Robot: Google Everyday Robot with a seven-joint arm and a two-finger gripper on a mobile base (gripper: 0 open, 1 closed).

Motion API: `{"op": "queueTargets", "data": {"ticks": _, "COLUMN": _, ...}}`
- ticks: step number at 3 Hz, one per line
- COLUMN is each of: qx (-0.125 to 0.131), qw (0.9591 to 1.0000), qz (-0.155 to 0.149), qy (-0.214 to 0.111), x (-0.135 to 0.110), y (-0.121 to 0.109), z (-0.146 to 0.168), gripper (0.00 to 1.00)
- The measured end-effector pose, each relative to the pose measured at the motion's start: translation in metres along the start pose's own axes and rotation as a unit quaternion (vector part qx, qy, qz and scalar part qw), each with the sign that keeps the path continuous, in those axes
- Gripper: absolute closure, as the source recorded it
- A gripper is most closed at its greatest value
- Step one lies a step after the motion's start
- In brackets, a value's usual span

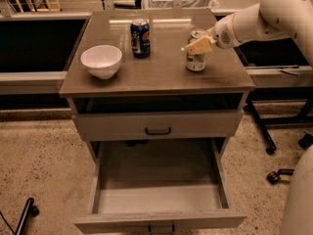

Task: Pick 7up can from middle drawer and place on counter

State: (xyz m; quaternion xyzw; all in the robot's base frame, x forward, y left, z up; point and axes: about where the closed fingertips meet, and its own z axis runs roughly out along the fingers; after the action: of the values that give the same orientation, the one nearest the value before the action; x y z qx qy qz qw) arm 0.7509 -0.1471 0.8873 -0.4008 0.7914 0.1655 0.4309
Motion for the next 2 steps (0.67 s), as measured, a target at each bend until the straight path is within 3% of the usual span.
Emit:
{"op": "queueTargets", "data": {"ticks": 1, "qx": 0.000, "qw": 1.0000, "qz": 0.000, "qy": 0.000, "x": 0.000, "y": 0.000, "z": 0.000, "gripper": 0.11}}
{"op": "queueTargets", "data": {"ticks": 2, "qx": -0.033, "qw": 0.9983, "qz": -0.041, "qy": -0.025, "x": -0.011, "y": 0.019, "z": -0.008, "gripper": 0.00}}
